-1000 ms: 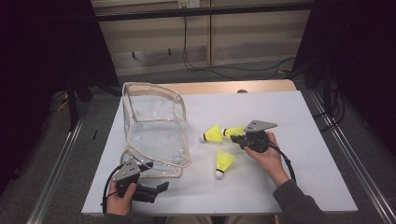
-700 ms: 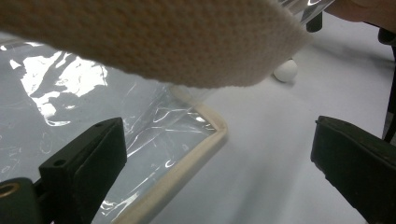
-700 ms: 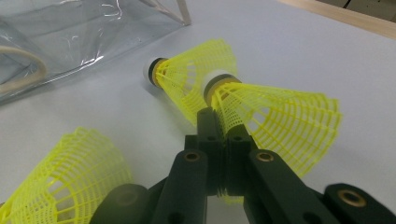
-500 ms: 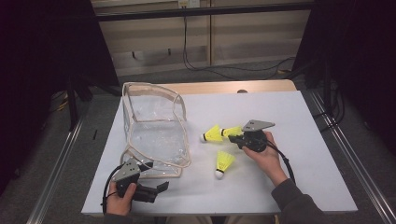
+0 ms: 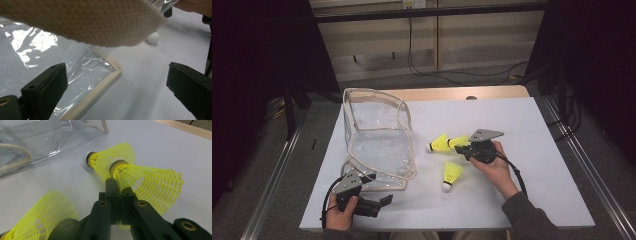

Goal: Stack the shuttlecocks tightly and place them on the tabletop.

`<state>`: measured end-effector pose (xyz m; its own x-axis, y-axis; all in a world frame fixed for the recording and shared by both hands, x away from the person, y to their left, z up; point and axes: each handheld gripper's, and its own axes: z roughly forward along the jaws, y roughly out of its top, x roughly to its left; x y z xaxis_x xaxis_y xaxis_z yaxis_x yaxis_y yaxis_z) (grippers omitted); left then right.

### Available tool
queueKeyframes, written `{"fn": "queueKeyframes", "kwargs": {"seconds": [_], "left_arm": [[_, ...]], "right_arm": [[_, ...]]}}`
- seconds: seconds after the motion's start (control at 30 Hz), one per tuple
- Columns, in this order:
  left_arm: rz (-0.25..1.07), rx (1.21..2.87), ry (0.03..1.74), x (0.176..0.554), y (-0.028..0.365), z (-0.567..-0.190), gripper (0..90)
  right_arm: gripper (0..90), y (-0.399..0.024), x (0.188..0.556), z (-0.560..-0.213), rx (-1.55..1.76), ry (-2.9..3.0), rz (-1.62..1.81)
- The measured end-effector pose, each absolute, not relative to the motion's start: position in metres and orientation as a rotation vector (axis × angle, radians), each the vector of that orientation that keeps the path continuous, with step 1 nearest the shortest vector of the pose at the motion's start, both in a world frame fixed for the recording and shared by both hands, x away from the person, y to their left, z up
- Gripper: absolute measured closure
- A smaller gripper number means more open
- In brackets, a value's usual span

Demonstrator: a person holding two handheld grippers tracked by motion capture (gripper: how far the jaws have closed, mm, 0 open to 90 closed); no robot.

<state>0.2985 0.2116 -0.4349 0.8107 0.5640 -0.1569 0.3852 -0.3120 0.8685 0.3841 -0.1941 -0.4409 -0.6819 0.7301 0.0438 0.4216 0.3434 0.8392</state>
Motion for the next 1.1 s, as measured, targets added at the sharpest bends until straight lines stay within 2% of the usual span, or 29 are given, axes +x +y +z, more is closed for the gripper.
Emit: {"fn": "queueKeyframes", "kwargs": {"seconds": [1.1], "left_arm": [[0.213,1.941,0.711,0.2984,0.2115,-0.4349,3.2]], "right_arm": [[88.3,-0.1851,0.3828,-0.4396,0.982,2.308,1.279]]}}
